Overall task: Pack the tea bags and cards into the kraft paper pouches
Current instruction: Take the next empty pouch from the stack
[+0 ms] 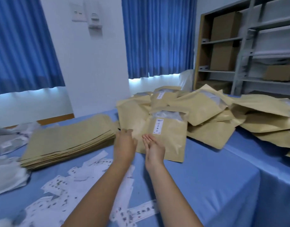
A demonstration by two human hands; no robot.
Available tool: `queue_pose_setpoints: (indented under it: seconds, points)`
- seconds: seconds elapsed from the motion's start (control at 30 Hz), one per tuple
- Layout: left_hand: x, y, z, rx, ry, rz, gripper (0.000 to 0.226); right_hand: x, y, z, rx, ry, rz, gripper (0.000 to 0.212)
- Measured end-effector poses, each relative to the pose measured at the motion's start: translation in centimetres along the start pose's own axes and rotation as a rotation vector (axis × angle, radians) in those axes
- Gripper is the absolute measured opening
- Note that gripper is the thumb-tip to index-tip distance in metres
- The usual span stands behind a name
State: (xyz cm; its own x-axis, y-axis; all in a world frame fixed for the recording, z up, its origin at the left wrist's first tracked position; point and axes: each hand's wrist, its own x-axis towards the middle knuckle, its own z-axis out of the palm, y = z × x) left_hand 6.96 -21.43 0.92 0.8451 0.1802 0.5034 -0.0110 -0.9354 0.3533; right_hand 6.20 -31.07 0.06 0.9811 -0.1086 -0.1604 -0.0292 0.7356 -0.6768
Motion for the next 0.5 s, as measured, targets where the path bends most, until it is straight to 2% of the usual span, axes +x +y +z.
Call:
queue_pose_setpoints:
  seconds: [0.03,0.1,0.17,0.2,0.33,0.4,0.5]
  points:
    - [0.3,-3.2,-0.6,0.248,0.001,-0.004,0.046,-0.2,1.2,0.9,-0.003,-0.028,0.02,0.032]
    - [0.2,-9.1,-2.2,0.566,-0.131,-0.12,0.066,-0.7,3.2,2.7,-0.031,-0.069,0.062,0.03]
    - [-0.4,-13.6,-3.0,0.661,-0.23,-0.23,0.071,-1.2,5.1,4.3,-0.059,-0.101,0.102,0.029]
    - [-0.8,-15.0,-3.3,0.691,-0.25,-0.228,0.068,-1.4,5.9,5.1,-0.072,-0.11,0.123,0.029]
    - [-2.9,-16.1,-5.7,0.701,-0.098,-0.084,0.027,-2.5,9.1,7.6,-0.225,-0.149,0.257,0.026]
    - [-4.0,-16.4,-7.1,0.635,-0.009,-0.016,0.034,-3.2,10.0,8.4,-0.365,-0.153,0.27,0.009]
    - [-5.0,-17.8,-9.5,0.423,0.128,-0.011,0.035,-3.5,10.5,9.5,-0.39,-0.149,0.326,0.032]
